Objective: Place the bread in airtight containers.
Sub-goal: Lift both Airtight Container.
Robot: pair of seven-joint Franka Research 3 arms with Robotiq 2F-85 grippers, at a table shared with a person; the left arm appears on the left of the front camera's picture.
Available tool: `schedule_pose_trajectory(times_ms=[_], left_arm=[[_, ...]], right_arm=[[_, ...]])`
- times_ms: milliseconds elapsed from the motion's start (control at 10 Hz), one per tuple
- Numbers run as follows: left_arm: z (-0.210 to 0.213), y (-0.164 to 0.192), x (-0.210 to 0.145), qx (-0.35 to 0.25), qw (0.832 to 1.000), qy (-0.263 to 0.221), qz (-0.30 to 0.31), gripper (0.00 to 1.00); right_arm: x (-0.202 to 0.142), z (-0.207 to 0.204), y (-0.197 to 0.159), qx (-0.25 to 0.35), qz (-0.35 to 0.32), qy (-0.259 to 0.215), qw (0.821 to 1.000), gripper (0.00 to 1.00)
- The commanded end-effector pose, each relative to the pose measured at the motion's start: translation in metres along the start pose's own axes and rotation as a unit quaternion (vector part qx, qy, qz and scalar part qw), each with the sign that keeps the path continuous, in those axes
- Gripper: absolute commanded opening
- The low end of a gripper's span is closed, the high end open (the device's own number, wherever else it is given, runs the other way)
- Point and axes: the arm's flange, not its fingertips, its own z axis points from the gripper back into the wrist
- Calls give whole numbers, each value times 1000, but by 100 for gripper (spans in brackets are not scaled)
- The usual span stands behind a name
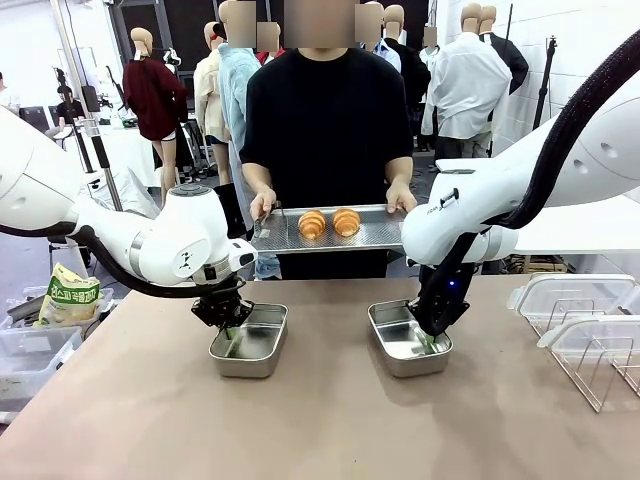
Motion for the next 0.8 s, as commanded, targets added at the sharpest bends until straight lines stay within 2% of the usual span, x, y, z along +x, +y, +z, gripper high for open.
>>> schedule_pose_trajectory(times_ms=[0, 300, 500, 700], left_arm=[[11, 5, -5, 3, 1000, -1, 3, 0], [56, 13, -16, -19, 1000, -9, 10, 0], [89, 15, -21, -30, 999, -16, 13, 0], [132, 15, -26, -41, 999, 2, 29, 0]], right_arm=[[-2, 6, -1, 2, -15, 8, 1000, 0], [-30, 42, -20, 52, -49, -9, 997, 0], [-56, 88, -43, 74, -75, -32, 994, 0], [-74, 133, -59, 85, -83, -60, 991, 0]])
